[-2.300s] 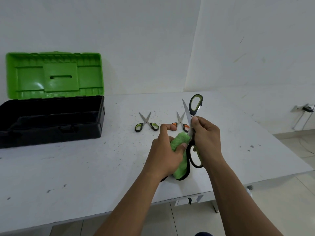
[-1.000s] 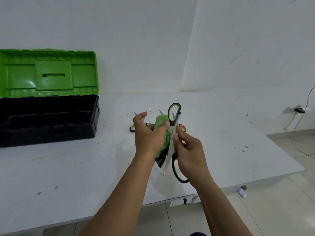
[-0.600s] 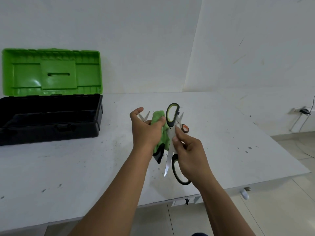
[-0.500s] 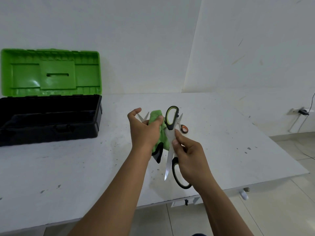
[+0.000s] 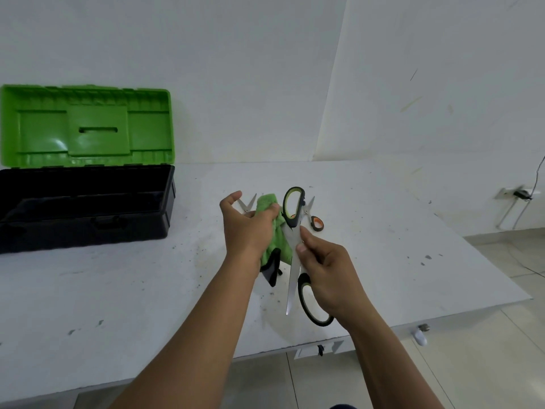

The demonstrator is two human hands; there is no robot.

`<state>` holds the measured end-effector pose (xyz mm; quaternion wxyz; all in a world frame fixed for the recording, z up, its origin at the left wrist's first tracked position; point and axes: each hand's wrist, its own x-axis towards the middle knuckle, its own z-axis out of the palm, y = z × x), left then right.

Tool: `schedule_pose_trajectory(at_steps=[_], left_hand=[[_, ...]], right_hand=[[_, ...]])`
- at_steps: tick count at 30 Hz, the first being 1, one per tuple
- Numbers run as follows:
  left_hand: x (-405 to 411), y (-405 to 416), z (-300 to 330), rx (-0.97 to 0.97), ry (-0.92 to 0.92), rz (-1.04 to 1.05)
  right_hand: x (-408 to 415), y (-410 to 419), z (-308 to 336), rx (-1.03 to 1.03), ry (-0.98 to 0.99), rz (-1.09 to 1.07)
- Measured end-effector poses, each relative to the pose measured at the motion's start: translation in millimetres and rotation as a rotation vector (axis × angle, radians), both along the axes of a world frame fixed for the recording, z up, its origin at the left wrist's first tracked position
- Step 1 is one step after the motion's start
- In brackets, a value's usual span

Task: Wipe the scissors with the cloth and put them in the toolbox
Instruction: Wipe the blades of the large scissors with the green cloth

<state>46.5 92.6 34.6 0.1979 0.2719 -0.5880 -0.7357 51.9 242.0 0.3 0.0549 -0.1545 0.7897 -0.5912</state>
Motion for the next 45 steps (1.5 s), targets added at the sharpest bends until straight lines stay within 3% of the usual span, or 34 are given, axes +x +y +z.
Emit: schedule_pose_trajectory(at_steps=[5,12,22,26,31,39,45], left_hand=[[2,-7,1,-0.008,0.005,0.047],[17,10,-26,-0.192,-0.144,-0.382],[26,16,-23,-0.284,-0.031,-0.443],[25,11,-22,-0.338,-0.024,-0.431],[25,3,-17,-0.452,-0.081,-0.591],[23,-8,-24,-0.187,-0.062,-0.533],[14,-17,-49,0.091,-0.087,-0.356]], right_hand=[[0,9,-13,-0.081,-0.059,-0.031],[-6,-4,-7,-0.272,-0.110,-0.195],[-9,-10,2,-0.437,-0.287,-0.278],[-12,-10,6,-0.409,-0.276,-0.259],[-23,-1,22,-0.378,-0.214,-0.248],[-30,6,29,-0.560,-0.227,-0.361],[-35,8,25,-0.683,-0.190,-0.475]])
